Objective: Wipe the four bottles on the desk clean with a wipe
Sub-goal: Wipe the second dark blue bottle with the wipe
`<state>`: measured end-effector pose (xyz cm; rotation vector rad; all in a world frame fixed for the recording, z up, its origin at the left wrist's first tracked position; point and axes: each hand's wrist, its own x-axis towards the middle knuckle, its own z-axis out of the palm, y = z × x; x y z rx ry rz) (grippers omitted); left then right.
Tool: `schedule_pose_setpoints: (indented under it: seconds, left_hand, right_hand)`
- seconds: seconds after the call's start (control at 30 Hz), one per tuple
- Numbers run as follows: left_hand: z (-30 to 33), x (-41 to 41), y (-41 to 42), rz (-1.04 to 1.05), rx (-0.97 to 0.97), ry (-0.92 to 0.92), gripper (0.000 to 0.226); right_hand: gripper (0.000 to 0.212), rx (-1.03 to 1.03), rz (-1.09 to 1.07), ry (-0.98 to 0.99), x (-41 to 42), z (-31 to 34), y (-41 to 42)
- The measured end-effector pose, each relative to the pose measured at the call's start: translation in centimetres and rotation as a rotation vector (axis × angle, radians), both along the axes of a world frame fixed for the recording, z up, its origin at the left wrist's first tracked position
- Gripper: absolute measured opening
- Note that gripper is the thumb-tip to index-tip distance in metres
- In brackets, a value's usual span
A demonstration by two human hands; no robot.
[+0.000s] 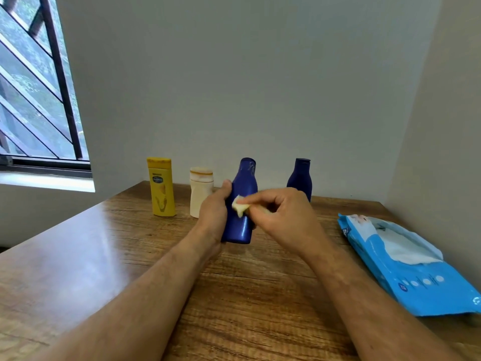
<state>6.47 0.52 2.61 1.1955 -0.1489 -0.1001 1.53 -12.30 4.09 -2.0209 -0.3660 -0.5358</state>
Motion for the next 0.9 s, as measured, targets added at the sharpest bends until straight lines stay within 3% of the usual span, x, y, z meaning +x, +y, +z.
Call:
schedule_pose_setpoints:
  seconds: [0.17, 0.33, 0.47, 0.57, 0.73, 0.9]
  left_hand:
    - [-0.2, -0.3, -0.2, -0.1, 0.107, -0.006, 0.05]
    - [-0.2, 0.6, 0.0, -0.04, -0.052, 0.028, 0.054]
    - [-0.1, 0.9, 0.1, 0.044, -0.117, 0.087, 0.04]
    - [-0.3, 0.7, -0.1, -0.051, -0.046, 0.051, 0.039]
    - [-0.6, 0.2, -0.1, -0.238, 0.033, 0.027, 0.045]
    - [-0.4, 0.7, 0.0, -0.157, -0.118, -0.082, 0.034]
  right_hand:
    - [0.017, 0.127, -0.223, -0.136, 0.7, 0.2, -0.6]
    - [0.018, 0.06, 0.106, 0.035, -0.3, 0.4, -0.3]
    - [0.019, -0.045, 0.208, 0.181, -0.4, 0.5, -0.2]
    - [0.015, 0.03, 0.12, 0.117, -0.5, 0.5, -0.1]
    - [0.014, 0.14, -0.2, -0.086, 0.7, 0.4, -0.9]
    - [0.015, 0.179, 0.115, 0.109, -0.2, 1.0, -1.1]
